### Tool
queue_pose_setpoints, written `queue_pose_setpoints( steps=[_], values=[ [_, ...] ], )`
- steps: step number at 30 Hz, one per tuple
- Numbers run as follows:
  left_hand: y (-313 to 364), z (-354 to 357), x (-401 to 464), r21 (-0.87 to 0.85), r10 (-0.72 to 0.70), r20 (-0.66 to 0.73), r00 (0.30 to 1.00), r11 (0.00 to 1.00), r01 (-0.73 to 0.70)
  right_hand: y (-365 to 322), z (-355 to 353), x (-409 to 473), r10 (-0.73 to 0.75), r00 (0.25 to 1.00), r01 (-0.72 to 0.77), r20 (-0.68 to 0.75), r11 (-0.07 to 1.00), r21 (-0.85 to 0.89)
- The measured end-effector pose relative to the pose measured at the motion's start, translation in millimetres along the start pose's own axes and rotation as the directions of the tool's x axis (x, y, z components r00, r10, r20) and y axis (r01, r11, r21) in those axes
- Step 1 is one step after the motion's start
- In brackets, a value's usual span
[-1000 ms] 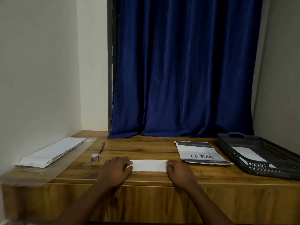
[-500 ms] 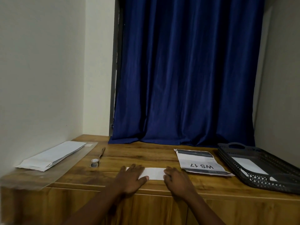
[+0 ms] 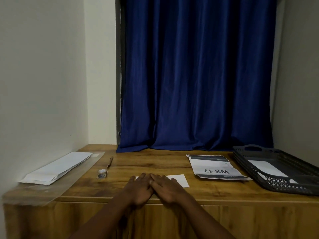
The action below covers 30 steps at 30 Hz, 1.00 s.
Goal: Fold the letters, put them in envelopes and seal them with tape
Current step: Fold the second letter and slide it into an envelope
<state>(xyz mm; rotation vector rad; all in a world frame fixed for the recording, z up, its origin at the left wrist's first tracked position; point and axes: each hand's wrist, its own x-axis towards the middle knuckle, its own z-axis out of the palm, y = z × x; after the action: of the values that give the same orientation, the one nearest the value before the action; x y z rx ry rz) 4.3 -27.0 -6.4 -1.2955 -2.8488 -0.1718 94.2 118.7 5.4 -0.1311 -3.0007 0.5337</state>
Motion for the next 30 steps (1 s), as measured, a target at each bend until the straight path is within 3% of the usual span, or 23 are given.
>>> queue_pose_setpoints(
  steps=[8, 11, 16, 19, 22, 24, 27, 30],
  values=[
    [3.3, -3.0, -2.4, -0.015, -0.068, 0.000, 0.998, 0.998, 0.068, 60.3, -18.2, -14.8, 0.140, 0.990, -0.142, -0.021, 0.977, -0.158],
    [6.2, -4.7, -9.0, -0.027, -0.076, -0.011, 0.997, 0.997, 0.076, 60.4, -16.0, -16.2, 0.130, 0.991, -0.134, -0.036, 0.976, -0.172],
    [-8.2, -10.7, -32.3, -0.044, 0.029, 0.024, 0.999, 0.999, -0.028, 59.6, -9.4, -38.7, 0.029, 0.997, -0.046, -0.075, 0.972, -0.230],
    [-24.6, -2.8, -49.0, -0.109, 0.112, -0.113, 0.987, 0.986, -0.124, 55.3, -5.2, -57.3, -0.024, 0.995, -0.009, -0.098, 0.947, -0.322],
    [-34.0, -1.3, -57.5, -0.395, 0.112, -0.280, 0.953, 0.892, -0.221, 36.9, -10.9, -63.7, -0.101, 0.985, 0.029, -0.139, 0.896, -0.444],
    [-33.2, -2.8, -60.2, -0.494, 0.113, -0.333, 0.936, 0.825, -0.275, 21.3, -14.7, -60.6, -0.185, 0.969, 0.087, -0.166, 0.879, -0.468],
    [-31.4, -7.3, -66.1, -0.561, 0.087, -0.406, 0.910, 0.762, -0.323, 0.4, -20.1, -53.7, -0.299, 0.935, 0.208, -0.192, 0.899, -0.385],
    [-40.8, -15.1, -74.4, -0.618, -0.051, -0.494, 0.868, 0.723, -0.309, -14.3, -30.6, -45.0, -0.309, 0.928, 0.257, -0.210, 0.936, -0.242]
  ],
)
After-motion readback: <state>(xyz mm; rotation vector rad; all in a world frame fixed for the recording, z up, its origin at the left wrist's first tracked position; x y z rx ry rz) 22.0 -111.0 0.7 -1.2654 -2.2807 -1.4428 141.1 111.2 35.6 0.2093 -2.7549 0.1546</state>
